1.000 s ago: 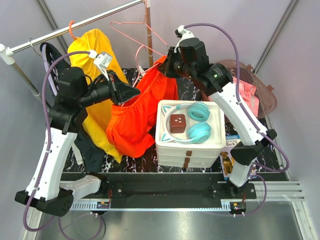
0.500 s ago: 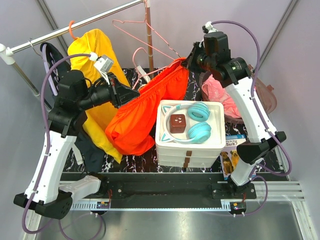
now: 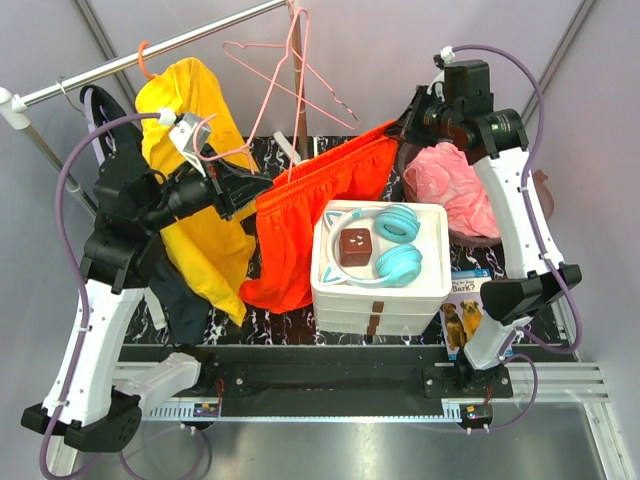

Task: Remove the shorts from the hanger

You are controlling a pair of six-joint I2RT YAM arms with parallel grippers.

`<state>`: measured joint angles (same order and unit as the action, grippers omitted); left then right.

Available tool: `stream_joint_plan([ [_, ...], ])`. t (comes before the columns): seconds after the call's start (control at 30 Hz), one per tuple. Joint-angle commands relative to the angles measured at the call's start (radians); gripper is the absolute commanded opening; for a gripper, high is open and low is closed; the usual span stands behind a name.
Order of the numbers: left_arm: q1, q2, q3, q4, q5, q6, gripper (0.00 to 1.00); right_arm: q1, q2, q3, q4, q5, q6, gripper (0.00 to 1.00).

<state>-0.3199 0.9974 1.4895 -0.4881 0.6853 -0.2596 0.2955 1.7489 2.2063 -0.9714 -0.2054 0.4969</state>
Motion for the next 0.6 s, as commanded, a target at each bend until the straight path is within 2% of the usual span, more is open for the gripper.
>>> stream_joint_plan([
  [0.0,0.004,-0.026,0.009,0.181,0.013,-0.070,0.00,0.002,-0.023,-0.042,0.136,-0.130,-0.024,0.00],
  [0.13,0.004,0.001,-0.008,0.295,-0.064,-0.130,0.00,0.080,-0.065,-0.100,0.240,-0.216,-0.021,0.00],
  [0.3,0.004,0.018,-0.046,0.396,-0.274,-0.184,0.00,0.140,-0.106,-0.126,0.364,-0.362,0.037,0.00],
  [0.4,0.004,0.064,-0.031,0.437,-0.296,-0.227,0.00,0.154,-0.111,-0.126,0.372,-0.327,0.077,0.00],
  [0.57,0.002,0.109,-0.002,0.473,-0.201,-0.328,0.00,0.152,-0.071,-0.018,0.324,-0.188,0.069,0.00],
])
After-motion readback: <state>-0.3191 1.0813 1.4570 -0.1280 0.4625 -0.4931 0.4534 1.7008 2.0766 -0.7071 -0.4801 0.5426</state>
